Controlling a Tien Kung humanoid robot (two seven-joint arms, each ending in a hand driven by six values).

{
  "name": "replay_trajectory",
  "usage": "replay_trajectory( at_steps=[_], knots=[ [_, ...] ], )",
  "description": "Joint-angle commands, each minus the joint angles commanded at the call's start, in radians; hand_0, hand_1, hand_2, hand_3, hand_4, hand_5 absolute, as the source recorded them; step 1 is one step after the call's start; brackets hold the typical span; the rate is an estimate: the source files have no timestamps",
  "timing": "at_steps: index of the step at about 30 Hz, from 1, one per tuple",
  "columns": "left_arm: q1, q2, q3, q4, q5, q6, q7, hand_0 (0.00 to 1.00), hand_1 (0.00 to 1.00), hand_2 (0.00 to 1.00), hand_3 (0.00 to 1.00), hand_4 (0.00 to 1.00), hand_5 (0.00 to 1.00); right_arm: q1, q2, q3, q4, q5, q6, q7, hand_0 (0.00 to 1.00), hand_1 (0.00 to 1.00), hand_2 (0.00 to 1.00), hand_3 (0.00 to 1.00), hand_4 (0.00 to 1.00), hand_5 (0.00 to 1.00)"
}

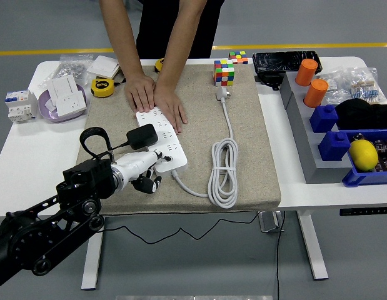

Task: Pick up the plug,place it near the board,insert it into the board,press the button

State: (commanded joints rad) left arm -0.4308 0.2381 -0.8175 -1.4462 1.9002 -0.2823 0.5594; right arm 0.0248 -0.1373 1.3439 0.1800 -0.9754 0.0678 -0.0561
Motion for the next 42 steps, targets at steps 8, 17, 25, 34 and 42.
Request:
replay_trajectory(
  at_steps=[8,17,25,34,42],
  knots=[
    [0.061,-0.026,-0.169,-0.092,-0.060,0.029,-0.105,0.201,0.113,0.209,0.736,0.456,0.002,0.000,0.002,0.002,0.000,0.000,-0.001,0.000,0.844,0.740,0.723,0.747,0.998,0.736],
    [0.100,-0.086,-0.366,-0.027,-0.428,0.174,-0.404,0.361,0.463,0.518,0.662,0.813,0.203,0.002,0.005,0.002,0.000,0.003,-0.001,0.002,0.843,0.740,0.723,0.746,0.998,0.737],
    [0.137,-0.117,-0.467,0.030,-0.779,0.264,-0.547,0.998,0.998,0.998,0.998,0.998,0.375,-0.001,0.008,0.004,0.000,0.001,-0.003,0.000,0.843,0.740,0.723,0.746,0.998,0.736],
    [0.150,-0.092,-0.467,0.034,-0.944,0.302,-0.512,0.998,0.998,0.979,0.998,0.998,0.393,0.001,0.007,0.006,0.000,0.003,-0.003,0.001,0.844,0.740,0.722,0.746,0.998,0.735],
    [0.109,0.012,-0.285,-0.027,-0.593,0.338,-0.420,0.162,0.081,0.162,0.747,0.490,0.033,0.003,0.007,0.006,0.000,0.002,-0.003,0.000,0.842,0.740,0.722,0.746,0.998,0.732]
  ],
)
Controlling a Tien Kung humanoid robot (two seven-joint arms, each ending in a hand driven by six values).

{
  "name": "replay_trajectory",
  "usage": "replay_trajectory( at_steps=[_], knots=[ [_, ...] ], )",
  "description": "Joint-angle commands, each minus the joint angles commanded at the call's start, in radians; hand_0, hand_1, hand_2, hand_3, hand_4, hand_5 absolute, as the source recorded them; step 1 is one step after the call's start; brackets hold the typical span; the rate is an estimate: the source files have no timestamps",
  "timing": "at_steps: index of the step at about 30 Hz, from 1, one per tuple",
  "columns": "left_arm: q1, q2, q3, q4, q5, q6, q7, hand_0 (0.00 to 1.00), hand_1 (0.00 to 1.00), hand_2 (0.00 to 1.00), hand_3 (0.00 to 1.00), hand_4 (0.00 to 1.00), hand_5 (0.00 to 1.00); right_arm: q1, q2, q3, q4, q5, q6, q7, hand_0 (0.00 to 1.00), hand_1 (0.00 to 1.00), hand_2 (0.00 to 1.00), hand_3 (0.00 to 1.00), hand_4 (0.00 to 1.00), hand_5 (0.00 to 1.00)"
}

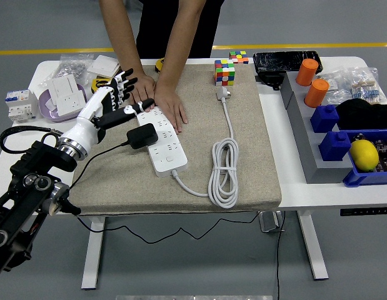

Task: Pick up the plug,place it near the board,insert it into the board,press the button

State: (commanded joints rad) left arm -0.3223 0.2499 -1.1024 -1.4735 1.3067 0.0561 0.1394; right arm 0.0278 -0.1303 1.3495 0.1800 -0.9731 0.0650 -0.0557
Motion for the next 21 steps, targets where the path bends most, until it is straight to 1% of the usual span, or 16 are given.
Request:
replay_trajectory(
  at_steps=[3,5,6,8,11,12,14,16,17,18,21],
  knots=[
    [-0.015,0.020,0.064,-0.016,0.117,-0.039,0.036,0.162,0.081,0.162,0.747,0.490,0.033,-0.001,-0.001,0.000,0.000,-0.002,0.000,-0.001,0.842,0.740,0.722,0.746,0.998,0.732],
    [-0.031,0.031,0.112,-0.017,0.202,-0.082,0.072,0.162,0.081,0.162,0.747,0.490,0.033,-0.002,-0.002,0.000,0.000,-0.003,-0.001,-0.002,0.842,0.740,0.722,0.746,0.998,0.732],
    [-0.037,0.033,0.130,-0.015,0.247,-0.099,0.085,0.140,0.047,0.154,0.730,0.480,0.002,-0.002,-0.002,-0.001,0.000,-0.003,-0.001,-0.003,0.842,0.740,0.723,0.745,0.998,0.731],
    [-0.053,0.037,0.166,-0.008,0.338,-0.139,0.117,0.140,0.047,0.154,0.730,0.480,0.002,-0.001,-0.004,-0.005,0.000,0.000,-0.001,-0.002,0.842,0.740,0.723,0.745,0.998,0.731],
    [-0.072,0.037,0.204,0.011,0.468,-0.177,0.150,0.140,0.047,0.154,0.730,0.480,0.002,0.000,-0.005,-0.008,0.000,0.001,-0.001,-0.003,0.842,0.740,0.723,0.745,0.998,0.731],
    [-0.076,0.036,0.214,0.017,0.500,-0.183,0.156,0.135,0.041,0.155,0.756,0.487,0.002,0.000,-0.005,-0.008,0.000,0.000,-0.001,-0.003,0.840,0.740,0.723,0.745,0.998,0.732],
    [-0.081,0.035,0.233,0.029,0.590,-0.194,0.165,0.135,0.041,0.155,0.756,0.487,0.002,0.000,-0.006,-0.008,0.000,0.000,-0.001,-0.004,0.840,0.740,0.723,0.745,0.998,0.732],
    [-0.082,0.031,0.248,0.039,0.655,-0.197,0.168,0.135,0.041,0.155,0.756,0.487,0.002,-0.001,-0.006,-0.010,0.000,0.001,-0.001,-0.004,0.840,0.740,0.723,0.745,0.998,0.732],
    [-0.082,0.030,0.253,0.042,0.672,-0.199,0.171,0.135,0.041,0.155,0.756,0.487,0.002,-0.002,-0.006,-0.008,0.000,-0.001,-0.002,-0.004,0.840,0.740,0.723,0.745,0.998,0.732],
    [-0.083,0.028,0.257,0.045,0.680,-0.202,0.173,0.138,0.039,0.155,0.816,0.494,0.002,-0.002,-0.005,-0.007,0.000,-0.003,-0.002,-0.005,0.840,0.740,0.722,0.744,0.998,0.733],
    [-0.085,0.020,0.261,0.060,0.693,-0.215,0.184,0.138,0.039,0.155,0.816,0.494,0.002,-0.004,-0.005,-0.012,0.000,0.000,-0.002,-0.004,0.840,0.740,0.722,0.744,0.998,0.733]
  ],
)
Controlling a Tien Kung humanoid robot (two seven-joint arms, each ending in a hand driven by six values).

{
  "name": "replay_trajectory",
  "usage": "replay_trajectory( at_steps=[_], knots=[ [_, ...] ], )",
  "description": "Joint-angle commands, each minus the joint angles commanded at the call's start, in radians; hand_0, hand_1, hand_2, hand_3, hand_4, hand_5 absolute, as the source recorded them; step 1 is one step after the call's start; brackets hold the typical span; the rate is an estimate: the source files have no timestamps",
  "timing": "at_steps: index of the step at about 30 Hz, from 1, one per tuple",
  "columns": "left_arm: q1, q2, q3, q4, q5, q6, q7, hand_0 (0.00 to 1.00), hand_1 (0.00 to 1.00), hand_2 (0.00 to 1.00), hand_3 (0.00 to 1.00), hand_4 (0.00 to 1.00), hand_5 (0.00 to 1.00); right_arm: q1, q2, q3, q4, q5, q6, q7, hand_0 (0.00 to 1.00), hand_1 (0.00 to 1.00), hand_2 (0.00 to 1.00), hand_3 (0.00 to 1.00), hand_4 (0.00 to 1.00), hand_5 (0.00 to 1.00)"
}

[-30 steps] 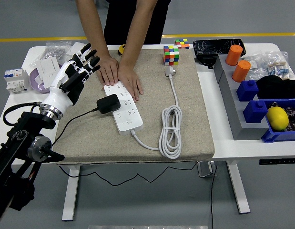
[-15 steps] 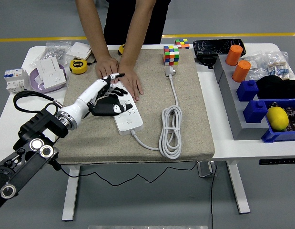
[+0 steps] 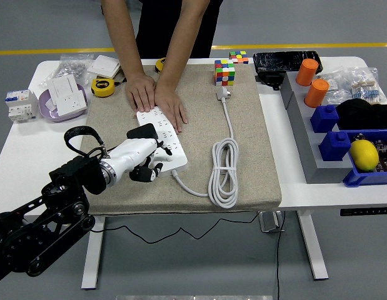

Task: Pick up the plug,place it near the board,insert it into the board,press the button

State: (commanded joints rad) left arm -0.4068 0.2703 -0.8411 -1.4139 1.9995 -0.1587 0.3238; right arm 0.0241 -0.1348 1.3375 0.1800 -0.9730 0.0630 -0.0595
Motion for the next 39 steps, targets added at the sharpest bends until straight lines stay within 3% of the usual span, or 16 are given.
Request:
replay_trajectory(
  at_steps=[2,3,8,14,15,39],
  knots=[
    [-0.001,-0.004,-0.001,0.008,0.003,-0.003,0.003,0.138,0.039,0.155,0.816,0.494,0.002,0.001,0.000,0.000,0.000,0.000,0.000,0.000,0.840,0.740,0.722,0.744,0.998,0.733],
    [-0.002,-0.006,0.000,0.010,0.004,-0.004,0.004,0.139,0.040,0.155,0.873,0.512,0.002,0.001,0.000,0.000,0.000,0.000,0.000,0.000,0.838,0.740,0.722,0.744,0.998,0.733],
    [-0.010,-0.012,0.004,0.029,0.003,-0.012,0.009,0.139,0.040,0.155,0.873,0.512,0.002,0.003,-0.001,0.000,0.000,0.000,-0.001,-0.001,0.838,0.740,0.722,0.744,0.998,0.733],
    [-0.012,-0.007,0.005,0.023,0.000,-0.027,0.010,0.140,0.040,0.156,0.857,0.513,0.002,0.004,-0.001,0.003,0.000,0.000,-0.001,-0.001,0.838,0.739,0.722,0.742,0.998,0.735],
    [-0.012,-0.006,0.005,0.023,-0.001,-0.029,0.011,0.140,0.040,0.157,0.804,0.514,0.002,0.004,-0.001,0.004,0.000,-0.001,-0.002,-0.001,0.838,0.738,0.722,0.741,0.998,0.735],
    [-0.024,-0.014,0.021,0.049,-0.021,-0.033,0.012,0.140,0.039,0.157,0.782,0.513,0.002,0.007,-0.001,0.004,0.000,0.001,-0.001,0.000,0.837,0.737,0.722,0.739,0.998,0.737]
  ],
)
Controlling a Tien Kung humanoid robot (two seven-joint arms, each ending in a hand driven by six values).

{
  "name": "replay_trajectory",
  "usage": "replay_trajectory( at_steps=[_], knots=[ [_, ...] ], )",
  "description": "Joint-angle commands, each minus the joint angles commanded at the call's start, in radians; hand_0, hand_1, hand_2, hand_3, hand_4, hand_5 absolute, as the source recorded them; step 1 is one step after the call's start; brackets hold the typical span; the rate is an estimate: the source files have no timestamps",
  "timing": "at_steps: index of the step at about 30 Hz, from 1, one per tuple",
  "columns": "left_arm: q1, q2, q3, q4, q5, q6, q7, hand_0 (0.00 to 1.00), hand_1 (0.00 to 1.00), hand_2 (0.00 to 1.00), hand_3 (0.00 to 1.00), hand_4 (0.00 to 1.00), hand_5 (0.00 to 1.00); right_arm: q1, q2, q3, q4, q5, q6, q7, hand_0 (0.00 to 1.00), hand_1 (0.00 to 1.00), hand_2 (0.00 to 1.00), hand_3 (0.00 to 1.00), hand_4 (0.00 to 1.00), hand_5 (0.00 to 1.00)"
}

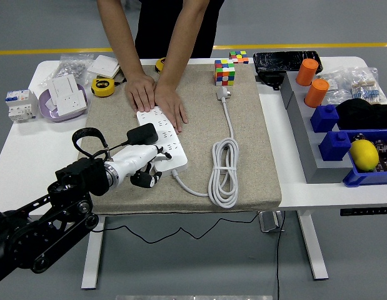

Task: Pick up the plug,place it near the board,insert it into the board,press the button

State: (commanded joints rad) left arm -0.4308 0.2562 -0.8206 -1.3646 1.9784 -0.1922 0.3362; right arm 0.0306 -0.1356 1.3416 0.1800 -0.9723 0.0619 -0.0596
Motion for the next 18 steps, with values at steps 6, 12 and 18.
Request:
replay_trajectory(
  at_steps=[6,12,18],
  knots=[
    [0.002,0.000,0.003,0.004,-0.003,-0.003,0.001,0.140,0.039,0.158,0.782,0.507,0.002,-0.001,0.000,0.001,0.000,-0.001,0.000,0.000,0.837,0.737,0.722,0.739,0.998,0.737],
    [0.006,-0.002,0.003,0.016,-0.002,0.005,-0.005,0.140,0.039,0.158,0.783,0.506,0.002,-0.003,-0.001,-0.001,0.000,-0.001,0.000,0.000,0.837,0.737,0.721,0.738,0.998,0.737],
    [0.007,-0.005,0.004,0.028,0.000,0.000,-0.003,0.140,0.039,0.158,0.782,0.518,0.002,-0.006,-0.001,-0.001,0.000,-0.003,0.000,-0.001,0.837,0.737,0.721,0.737,0.998,0.736]
  ],
)
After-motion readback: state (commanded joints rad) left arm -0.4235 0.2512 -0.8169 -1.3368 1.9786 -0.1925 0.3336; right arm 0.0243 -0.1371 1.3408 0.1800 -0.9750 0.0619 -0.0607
